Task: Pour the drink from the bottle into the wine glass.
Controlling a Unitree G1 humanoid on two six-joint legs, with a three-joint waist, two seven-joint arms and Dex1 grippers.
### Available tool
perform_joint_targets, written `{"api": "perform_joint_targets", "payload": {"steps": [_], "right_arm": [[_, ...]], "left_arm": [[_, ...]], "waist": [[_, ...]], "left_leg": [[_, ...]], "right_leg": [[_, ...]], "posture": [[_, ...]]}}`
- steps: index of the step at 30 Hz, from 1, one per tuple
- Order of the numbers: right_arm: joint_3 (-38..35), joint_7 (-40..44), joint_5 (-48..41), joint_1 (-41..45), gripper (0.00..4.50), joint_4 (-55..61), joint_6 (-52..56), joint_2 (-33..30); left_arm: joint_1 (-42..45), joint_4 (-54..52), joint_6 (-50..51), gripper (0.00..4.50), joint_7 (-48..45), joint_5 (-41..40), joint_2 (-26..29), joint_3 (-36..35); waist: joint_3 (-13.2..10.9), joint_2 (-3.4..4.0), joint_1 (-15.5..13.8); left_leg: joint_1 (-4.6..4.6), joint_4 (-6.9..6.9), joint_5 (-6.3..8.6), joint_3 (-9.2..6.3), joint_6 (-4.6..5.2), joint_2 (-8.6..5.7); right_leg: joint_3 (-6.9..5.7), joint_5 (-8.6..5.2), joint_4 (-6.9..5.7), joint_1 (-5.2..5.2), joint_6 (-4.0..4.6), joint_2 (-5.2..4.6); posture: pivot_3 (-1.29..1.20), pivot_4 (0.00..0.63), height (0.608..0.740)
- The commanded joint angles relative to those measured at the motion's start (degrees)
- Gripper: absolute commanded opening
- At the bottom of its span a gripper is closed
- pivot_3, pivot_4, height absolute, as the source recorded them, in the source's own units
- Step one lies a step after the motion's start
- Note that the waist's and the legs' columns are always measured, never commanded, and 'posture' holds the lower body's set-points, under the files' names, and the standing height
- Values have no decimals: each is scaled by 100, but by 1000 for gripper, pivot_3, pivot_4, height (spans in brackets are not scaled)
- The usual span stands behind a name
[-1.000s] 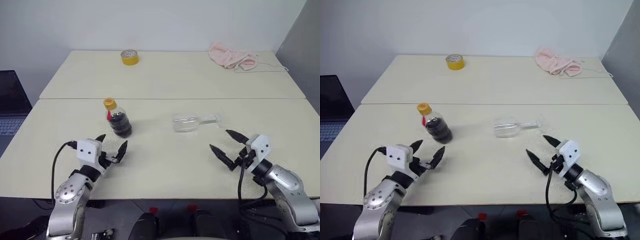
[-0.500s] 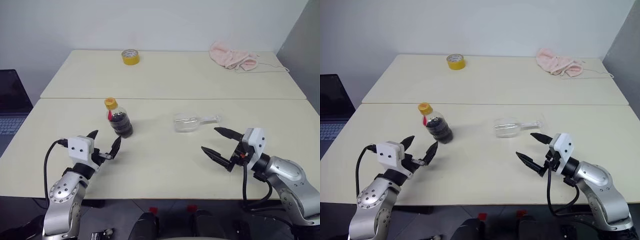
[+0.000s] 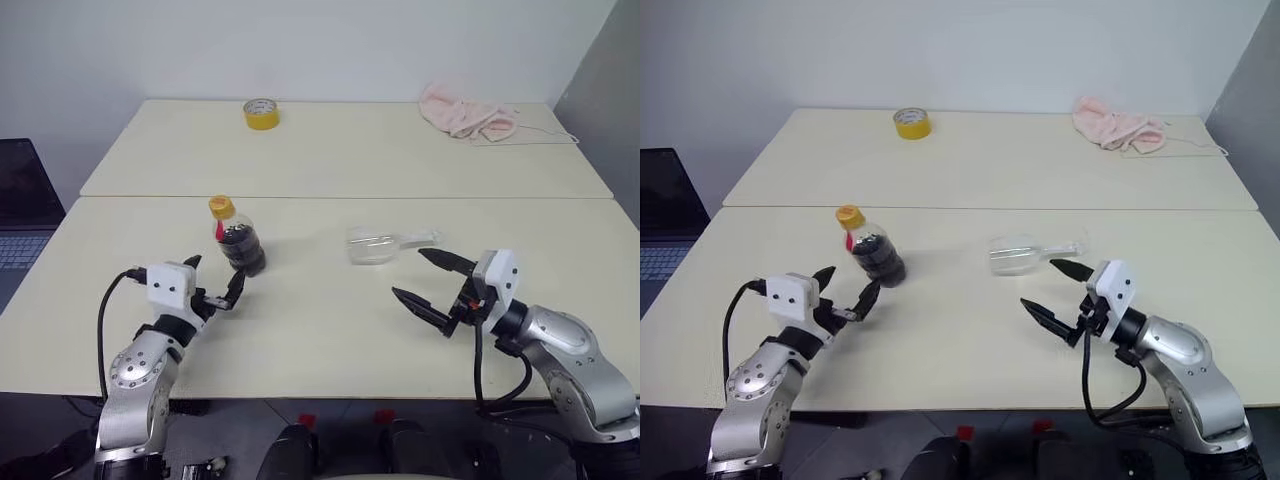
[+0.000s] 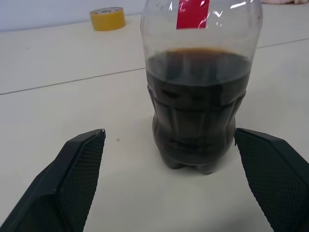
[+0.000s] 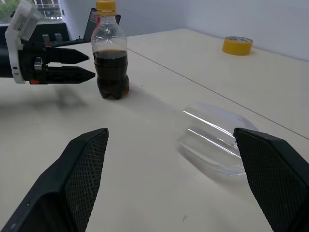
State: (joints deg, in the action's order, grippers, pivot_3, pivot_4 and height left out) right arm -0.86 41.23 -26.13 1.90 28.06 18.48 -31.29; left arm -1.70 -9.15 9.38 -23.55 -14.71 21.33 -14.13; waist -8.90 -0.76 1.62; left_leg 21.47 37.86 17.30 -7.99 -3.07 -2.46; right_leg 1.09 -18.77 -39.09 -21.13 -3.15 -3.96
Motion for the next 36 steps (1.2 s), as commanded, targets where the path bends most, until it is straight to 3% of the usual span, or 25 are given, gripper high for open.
{"api": "perform_joint_targets", "payload": {"steps": [1, 15, 36], "right_arm": [[-26, 83, -217, 191, 4446, 340, 141, -83], [-91, 267, -257, 501, 4446, 189, 250, -246], [8, 281, -190, 682, 4446, 55, 242, -211]], "left_arm": [[208, 141, -206, 4500, -210, -127, 53, -3], [796, 950, -399, 4500, -177, 322, 99, 331], [1370, 1303, -503, 4500, 109, 464, -154, 545]], "waist": [[0, 0, -1], [0, 0, 1], [0, -1, 1]], "left_leg": [[0, 0, 0, -1, 0, 0], [2, 4, 0, -13, 0, -1], [8, 6, -1, -19, -2, -4]], "right_leg": [[0, 0, 0, 0, 0, 0], [-11, 0, -2, 1, 0, -1], [-14, 0, -2, -2, 0, -3]], "posture": [[0, 150, 740], [0, 150, 740], [0, 150, 740]]}}
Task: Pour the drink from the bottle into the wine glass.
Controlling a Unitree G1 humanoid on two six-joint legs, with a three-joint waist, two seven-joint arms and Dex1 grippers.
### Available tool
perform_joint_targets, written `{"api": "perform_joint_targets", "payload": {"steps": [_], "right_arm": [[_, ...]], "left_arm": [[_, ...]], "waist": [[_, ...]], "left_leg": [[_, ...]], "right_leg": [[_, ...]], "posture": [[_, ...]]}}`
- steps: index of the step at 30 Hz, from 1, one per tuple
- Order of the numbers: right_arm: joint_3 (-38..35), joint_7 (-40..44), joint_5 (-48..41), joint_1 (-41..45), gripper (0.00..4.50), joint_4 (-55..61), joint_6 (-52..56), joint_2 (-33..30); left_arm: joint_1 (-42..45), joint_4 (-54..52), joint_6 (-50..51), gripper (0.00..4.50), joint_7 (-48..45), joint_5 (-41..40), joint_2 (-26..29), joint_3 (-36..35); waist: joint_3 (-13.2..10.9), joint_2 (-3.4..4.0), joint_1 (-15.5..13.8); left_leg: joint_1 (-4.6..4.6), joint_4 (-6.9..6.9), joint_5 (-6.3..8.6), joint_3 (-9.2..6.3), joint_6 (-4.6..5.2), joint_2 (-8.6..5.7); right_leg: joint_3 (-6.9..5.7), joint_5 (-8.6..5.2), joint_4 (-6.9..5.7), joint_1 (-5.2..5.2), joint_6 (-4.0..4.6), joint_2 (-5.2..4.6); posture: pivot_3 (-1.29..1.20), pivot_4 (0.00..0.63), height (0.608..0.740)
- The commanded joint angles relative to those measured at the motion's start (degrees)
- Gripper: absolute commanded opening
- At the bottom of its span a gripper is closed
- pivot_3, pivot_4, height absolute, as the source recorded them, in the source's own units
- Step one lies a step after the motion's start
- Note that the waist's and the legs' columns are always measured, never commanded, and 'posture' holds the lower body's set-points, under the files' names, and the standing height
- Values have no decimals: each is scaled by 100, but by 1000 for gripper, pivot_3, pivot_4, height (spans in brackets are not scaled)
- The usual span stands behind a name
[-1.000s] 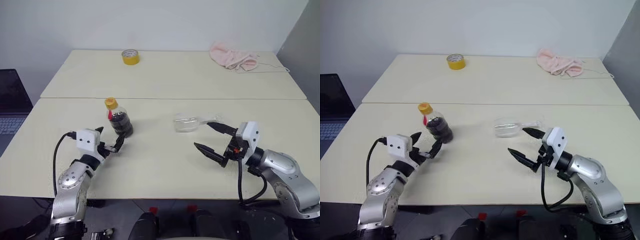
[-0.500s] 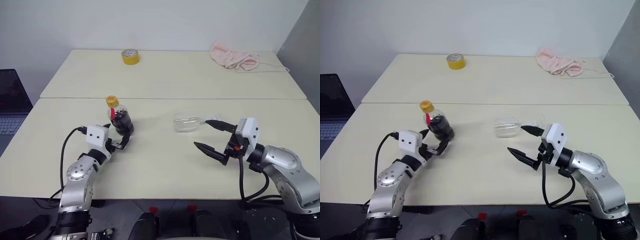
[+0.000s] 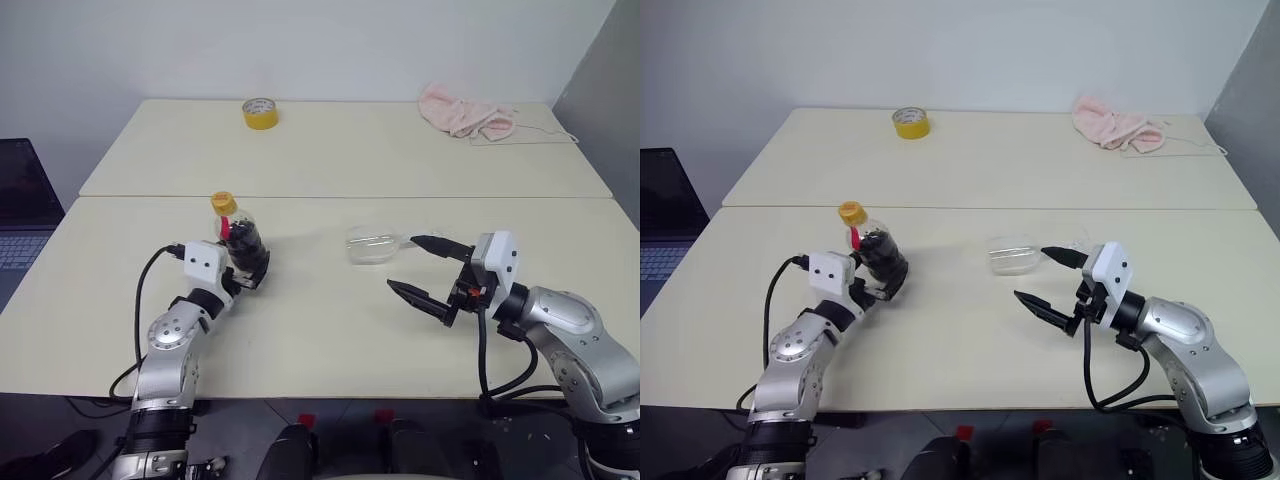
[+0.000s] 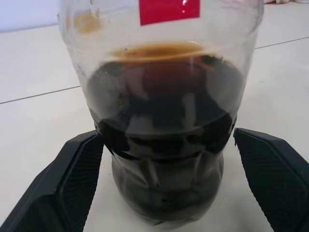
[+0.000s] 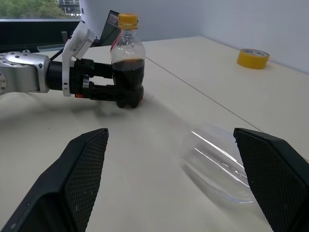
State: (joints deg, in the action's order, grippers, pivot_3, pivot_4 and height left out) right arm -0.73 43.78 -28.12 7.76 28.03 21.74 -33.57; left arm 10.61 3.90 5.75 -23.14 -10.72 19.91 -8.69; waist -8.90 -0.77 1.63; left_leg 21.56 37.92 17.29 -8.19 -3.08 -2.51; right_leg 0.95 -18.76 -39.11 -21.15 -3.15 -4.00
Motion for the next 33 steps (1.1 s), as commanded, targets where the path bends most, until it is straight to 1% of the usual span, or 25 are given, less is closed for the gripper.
{"api": "perform_joint_targets", "payload": {"steps": [1, 13, 16, 19, 21, 23, 28, 31, 33], "right_arm": [[5, 26, 14, 114, 4446, 47, -87, 21], [61, -8, 68, 198, 4446, 4, -135, 72], [47, -29, 72, 213, 4500, 12, -130, 78], [36, -46, 65, 229, 4500, 18, -114, 83], [38, -67, 54, 259, 4500, 31, -89, 91], [42, -96, 29, 329, 4500, 39, -48, 109], [44, -148, -23, 460, 4500, 27, 68, 134], [-21, -416, -280, 790, 4500, 102, 547, 198], [-5, -784, -372, 1198, 4500, 94, 1091, 286]], "left_arm": [[175, 35, -165, 4500, 93, 86, -20, 10], [546, 411, -222, 4500, 171, 122, -142, 93], [510, 360, -186, 3888, 139, 90, -141, 93], [432, 248, -134, 2985, 114, 60, -137, 99], [345, 106, -80, 2557, 93, 46, -119, 110], [262, -71, -15, 2245, 117, 68, -90, 120], [167, -422, 217, 1911, 210, 69, -105, 125], [107, -836, 574, 1798, 470, 86, -151, 93], [109, -1078, 802, 1728, 698, 187, -189, 123]], "waist": [[0, 0, 0], [0, 0, 1], [0, 0, 2], [0, 0, 2], [0, 0, 4], [0, 0, 8], [0, 0, 3], [-1, -1, 11], [-1, -1, 21]], "left_leg": [[0, 0, 0, 0, 0, -1], [0, 0, 0, 0, 0, -2], [1, 0, 0, 0, 0, -2], [1, 0, 0, 0, -1, -2], [0, 0, 0, 0, 0, -2], [1, -1, 0, 1, -1, -2], [2, 0, 0, -2, -1, -2], [6, 2, 0, -1, 0, -2], [9, 2, 0, -4, -1, -1]], "right_leg": [[0, 0, 0, 0, 0, 0], [-1, 0, 0, -1, 0, -1], [-1, 0, 0, -1, 0, -1], [-1, 0, -1, -1, 0, -1], [0, 0, -1, -1, 0, -1], [1, 0, 0, -2, 0, -1], [0, 0, 0, -2, 0, -2], [2, 0, 0, -5, 0, -2], [0, 0, -2, -10, 0, -1]], "posture": [[0, 150, 740], [0, 150, 740], [0, 150, 740], [0, 150, 740], [0, 150, 740], [0, 150, 740], [0, 150, 740], [0, 150, 740], [0, 150, 740]]}}
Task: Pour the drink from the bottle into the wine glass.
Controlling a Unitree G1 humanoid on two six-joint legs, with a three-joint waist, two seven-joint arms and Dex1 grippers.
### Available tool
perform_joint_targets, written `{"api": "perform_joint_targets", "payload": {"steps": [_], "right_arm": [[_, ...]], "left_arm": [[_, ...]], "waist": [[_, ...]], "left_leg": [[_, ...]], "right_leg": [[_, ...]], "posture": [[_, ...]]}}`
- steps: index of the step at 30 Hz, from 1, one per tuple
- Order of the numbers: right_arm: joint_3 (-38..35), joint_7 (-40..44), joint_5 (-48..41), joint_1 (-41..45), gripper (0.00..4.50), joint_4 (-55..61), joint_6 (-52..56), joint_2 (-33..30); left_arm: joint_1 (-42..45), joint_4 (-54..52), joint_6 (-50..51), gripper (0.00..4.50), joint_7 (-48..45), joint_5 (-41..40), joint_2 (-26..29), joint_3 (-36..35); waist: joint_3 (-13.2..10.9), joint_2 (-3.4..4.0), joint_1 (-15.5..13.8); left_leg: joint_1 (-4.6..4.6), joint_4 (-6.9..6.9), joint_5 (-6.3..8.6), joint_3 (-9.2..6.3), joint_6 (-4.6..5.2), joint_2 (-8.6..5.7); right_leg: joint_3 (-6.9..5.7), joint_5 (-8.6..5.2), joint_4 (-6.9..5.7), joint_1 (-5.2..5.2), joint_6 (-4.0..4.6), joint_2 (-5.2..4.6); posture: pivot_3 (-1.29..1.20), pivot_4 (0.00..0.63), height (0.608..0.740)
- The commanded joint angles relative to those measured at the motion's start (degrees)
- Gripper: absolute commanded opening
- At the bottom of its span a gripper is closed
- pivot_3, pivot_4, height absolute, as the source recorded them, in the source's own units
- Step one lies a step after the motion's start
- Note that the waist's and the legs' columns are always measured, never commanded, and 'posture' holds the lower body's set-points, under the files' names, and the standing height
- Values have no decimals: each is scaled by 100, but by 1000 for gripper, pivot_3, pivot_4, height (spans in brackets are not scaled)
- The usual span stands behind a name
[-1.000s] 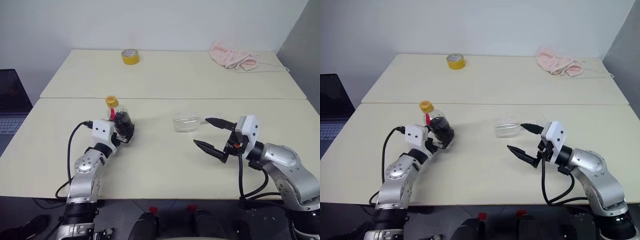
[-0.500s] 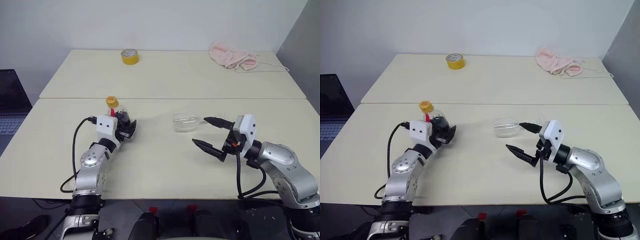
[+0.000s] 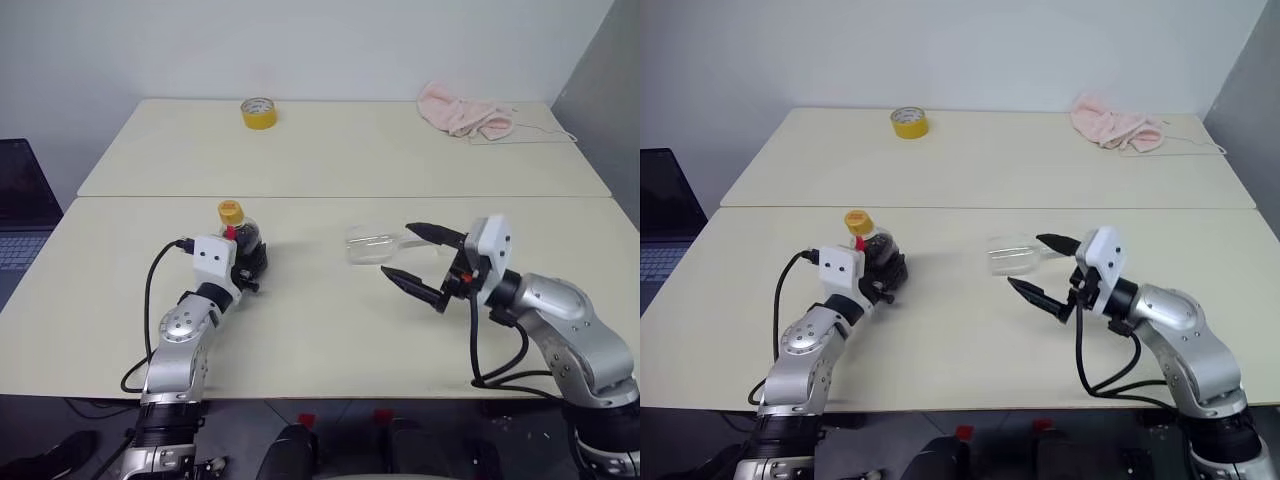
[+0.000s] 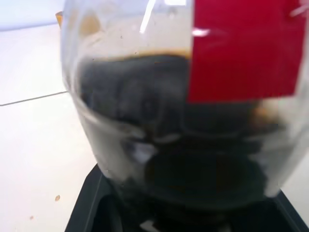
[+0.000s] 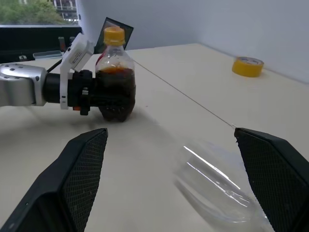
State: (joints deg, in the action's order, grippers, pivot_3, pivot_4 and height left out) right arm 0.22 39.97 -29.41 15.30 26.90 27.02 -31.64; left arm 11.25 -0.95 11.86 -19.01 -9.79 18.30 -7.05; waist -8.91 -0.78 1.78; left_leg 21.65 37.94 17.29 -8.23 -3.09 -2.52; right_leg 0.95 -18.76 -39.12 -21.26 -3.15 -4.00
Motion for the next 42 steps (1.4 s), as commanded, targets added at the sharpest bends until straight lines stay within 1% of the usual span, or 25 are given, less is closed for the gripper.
{"api": "perform_joint_targets", "payload": {"steps": [1, 4, 8, 15, 17, 21, 25, 29, 37, 42], "right_arm": [[-90, -524, -297, 621, 4500, 189, 744, 154], [-1, -654, -350, 974, 4500, 166, 1016, 290], [513, -1045, -208, 1830, 4500, -177, 1417, 967], [1143, -1308, 50, 2656, 4500, -769, 1713, 1863], [1210, -1372, 174, 2841, 4500, -1013, 1648, 2067], [1256, -1431, 433, 3005, 4500, -1304, 1487, 2256], [1304, -1427, 579, 2992, 4500, -1419, 1412, 2396], [1386, -1378, 713, 2994, 4500, -1465, 1378, 2484], [1640, -1282, 917, 3204, 4500, -1771, 1317, 2836], [1789, -1234, 1192, 3347, 4500, -2250, 1090, 3021]], "left_arm": [[60, -681, 295, 1678, 366, 129, -44, -18], [128, -846, 402, 1545, 538, 296, -67, 73], [382, -1069, 524, 1373, 626, 392, -243, 364], [403, -1125, 723, 1156, 568, 506, -316, 681], [392, -1142, 759, 1106, 565, 540, -310, 708], [363, -1147, 785, 1026, 608, 557, -327, 715], [126, -1104, 726, 983, 665, 124, -696, 429], [23, -968, 729, 941, 693, 61, -829, 351], [45, -946, 699, 916, 713, 200, -859, 515], [25, -913, 661, 898, 699, 223, -879, 544]], "waist": [[0, 0, 7], [0, 0, -1], [0, 0, 5], [0, 1, 22], [0, 1, 28], [0, 1, 35], [0, 1, 39], [0, 0, 64], [0, 1, 94], [0, 1, 96]], "left_leg": [[3, 0, 0, 0, 0, 1], [7, -1, -1, -3, -1, -1], [12, 2, -1, -1, -1, -3], [13, 2, -2, -3, -3, -5], [13, 1, -2, -4, -3, -4], [14, 2, -2, -6, -3, -5], [15, 3, -2, -4, -3, -8], [23, 2, -2, -2, -4, -6], [22, 2, -2, 1, -4, -5], [21, 1, -2, -1, -4, -5]], "right_leg": [[1, 0, -1, -4, 0, 1], [-2, 0, -2, -7, 1, 0], [-2, 1, -5, -12, 1, -1], [-2, 1, -7, -16, 2, -4], [-3, 1, -13, -19, 2, -3], [-3, 1, -23, -26, 2, -4], [0, 1, -24, -28, 2, -7], [1, 1, -38, -46, 2, -7], [2, 1, -45, -49, 2, -6], [1, 1, -46, -49, 2, -6]], "posture": [[0, 150, 740], [0, 150, 740], [0, 150, 740], [0, 150, 740], [0, 150, 740], [0, 150, 740], [0, 150, 740], [0, 150, 740], [0, 150, 740], [0, 150, 740]]}}
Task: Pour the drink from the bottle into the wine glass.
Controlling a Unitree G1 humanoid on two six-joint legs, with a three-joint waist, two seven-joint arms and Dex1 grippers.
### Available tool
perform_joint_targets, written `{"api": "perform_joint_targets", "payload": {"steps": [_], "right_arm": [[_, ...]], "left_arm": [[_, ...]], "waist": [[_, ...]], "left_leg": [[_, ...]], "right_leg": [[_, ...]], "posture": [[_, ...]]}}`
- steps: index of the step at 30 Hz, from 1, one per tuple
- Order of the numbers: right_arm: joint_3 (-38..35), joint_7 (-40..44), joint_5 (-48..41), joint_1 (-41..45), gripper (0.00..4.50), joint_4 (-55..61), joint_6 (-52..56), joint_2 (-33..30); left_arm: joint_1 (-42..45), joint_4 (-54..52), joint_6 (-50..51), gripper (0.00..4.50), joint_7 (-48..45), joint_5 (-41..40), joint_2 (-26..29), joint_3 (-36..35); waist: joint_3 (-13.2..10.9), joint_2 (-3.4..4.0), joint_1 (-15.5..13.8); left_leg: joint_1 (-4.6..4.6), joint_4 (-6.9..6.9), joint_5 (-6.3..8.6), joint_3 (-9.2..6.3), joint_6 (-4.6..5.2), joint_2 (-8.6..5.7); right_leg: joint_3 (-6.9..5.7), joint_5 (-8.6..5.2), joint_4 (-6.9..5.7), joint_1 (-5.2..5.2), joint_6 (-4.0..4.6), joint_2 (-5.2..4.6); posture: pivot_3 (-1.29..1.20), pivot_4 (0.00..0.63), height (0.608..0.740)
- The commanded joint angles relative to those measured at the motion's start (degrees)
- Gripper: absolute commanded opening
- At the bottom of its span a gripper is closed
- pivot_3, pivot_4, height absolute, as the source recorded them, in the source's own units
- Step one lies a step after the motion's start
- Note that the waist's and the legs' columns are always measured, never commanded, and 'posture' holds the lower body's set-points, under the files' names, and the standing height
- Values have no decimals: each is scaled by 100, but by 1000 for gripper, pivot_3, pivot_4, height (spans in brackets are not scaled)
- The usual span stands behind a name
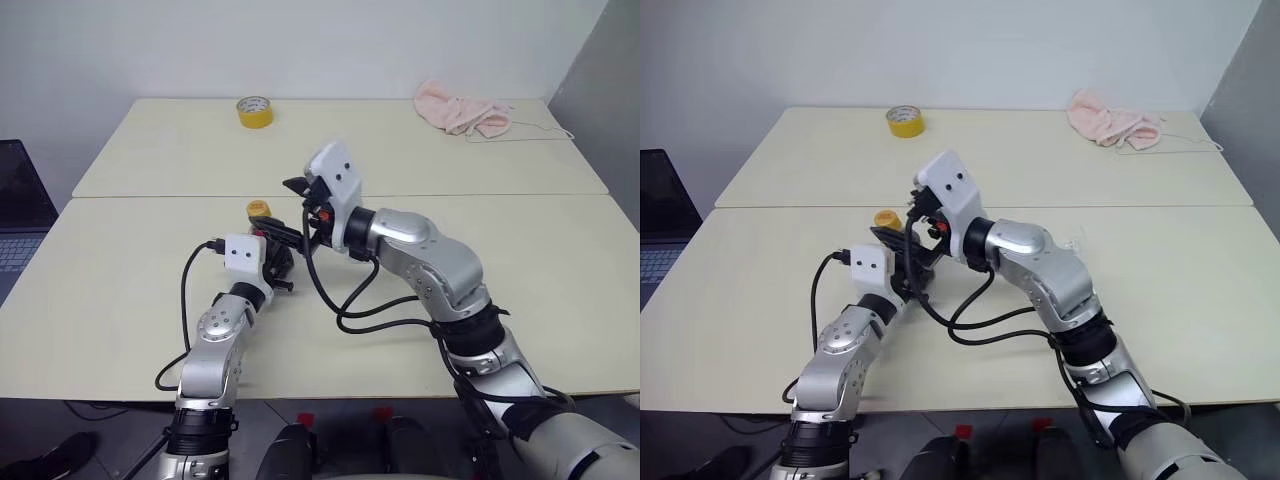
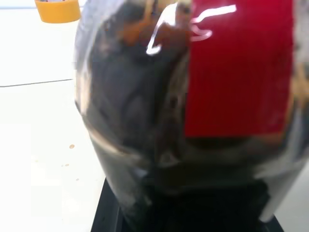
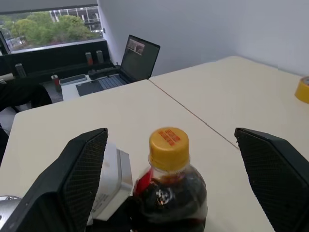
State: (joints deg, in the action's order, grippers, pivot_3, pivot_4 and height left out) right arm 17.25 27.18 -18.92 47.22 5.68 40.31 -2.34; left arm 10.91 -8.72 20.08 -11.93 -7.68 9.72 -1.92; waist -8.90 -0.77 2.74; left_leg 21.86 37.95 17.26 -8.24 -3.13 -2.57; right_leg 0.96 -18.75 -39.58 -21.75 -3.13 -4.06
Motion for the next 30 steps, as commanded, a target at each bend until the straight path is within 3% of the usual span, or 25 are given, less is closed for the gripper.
{"api": "perform_joint_targets", "payload": {"steps": [1, 10, 13, 21, 26, 30], "right_arm": [[97, 56, 186, 170, 4500, -200, -280, 119], [62, 139, 487, 420, 4500, -947, -564, 366], [23, 155, 546, 472, 3901, -1087, -652, 394], [44, 218, 743, 482, 1246, -1177, -769, 412], [3, 332, 784, 496, 1245, -1153, -939, 370], [4, 916, 646, 535, 1245, -1254, -1323, 209]], "left_arm": [[55, -130, -164, 898, -9, 14, -22, 34], [27, -175, -137, 895, 0, 36, -14, 70], [6, -197, -138, 872, -2, 45, -9, 87], [-5, -221, -138, 861, -2, 54, -10, 105], [-30, -259, -109, 845, 10, 59, -7, 104], [-115, -384, -30, 845, -7, 34, 23, 90]], "waist": [[0, 0, 1], [0, 0, 15], [0, 0, 14], [0, 0, 19], [0, 0, 19], [0, 1, 24]], "left_leg": [[0, 0, 0, 0, 0, 0], [0, -1, 0, 1, 0, 1], [0, -1, 0, 1, 0, 0], [0, -2, 0, 1, 0, 0], [1, -2, 0, 0, -1, 1], [1, -2, 0, 1, -1, 0]], "right_leg": [[1, 0, 0, 0, 0, 0], [1, 0, -2, -3, 0, 0], [1, 0, -1, -3, 0, 0], [1, 0, -2, -4, 0, 0], [1, 0, -2, -5, 0, 0], [2, 0, -2, -5, 0, 0]], "posture": [[0, 150, 740], [0, 150, 740], [0, 150, 740], [0, 150, 740], [0, 150, 740], [0, 150, 740]]}}
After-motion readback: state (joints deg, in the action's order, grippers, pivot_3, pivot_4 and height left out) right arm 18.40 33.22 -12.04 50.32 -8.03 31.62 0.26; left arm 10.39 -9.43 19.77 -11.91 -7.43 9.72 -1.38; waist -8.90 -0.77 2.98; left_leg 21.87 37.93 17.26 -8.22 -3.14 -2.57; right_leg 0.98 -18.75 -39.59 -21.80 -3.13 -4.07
